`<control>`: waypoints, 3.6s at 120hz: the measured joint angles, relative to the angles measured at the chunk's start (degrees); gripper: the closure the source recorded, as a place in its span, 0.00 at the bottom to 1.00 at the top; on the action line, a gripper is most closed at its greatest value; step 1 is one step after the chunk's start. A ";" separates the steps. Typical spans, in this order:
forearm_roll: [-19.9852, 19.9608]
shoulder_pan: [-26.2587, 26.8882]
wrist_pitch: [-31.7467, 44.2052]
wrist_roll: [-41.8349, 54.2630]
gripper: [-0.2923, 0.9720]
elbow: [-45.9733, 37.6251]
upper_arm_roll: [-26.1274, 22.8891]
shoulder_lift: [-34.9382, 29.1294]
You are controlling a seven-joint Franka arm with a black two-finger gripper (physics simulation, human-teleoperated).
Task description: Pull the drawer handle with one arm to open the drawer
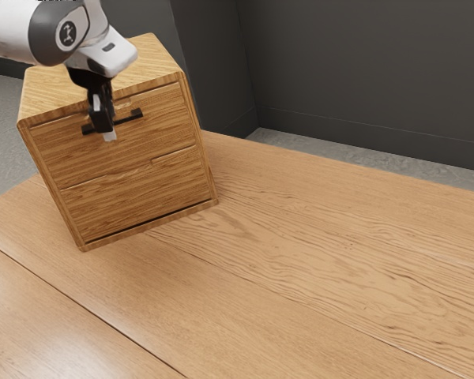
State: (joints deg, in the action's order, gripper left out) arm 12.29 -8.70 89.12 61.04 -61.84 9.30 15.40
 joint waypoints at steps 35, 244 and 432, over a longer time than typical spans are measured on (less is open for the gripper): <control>0.60 -1.15 7.75 -3.37 0.57 0.29 0.17 2.19; 0.83 9.13 18.84 -15.55 0.85 -39.75 0.00 -28.02; -5.59 10.21 0.99 -17.67 0.35 -16.12 -2.15 -22.16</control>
State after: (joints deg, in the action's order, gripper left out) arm 6.70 1.51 90.10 43.37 -77.96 7.15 -6.76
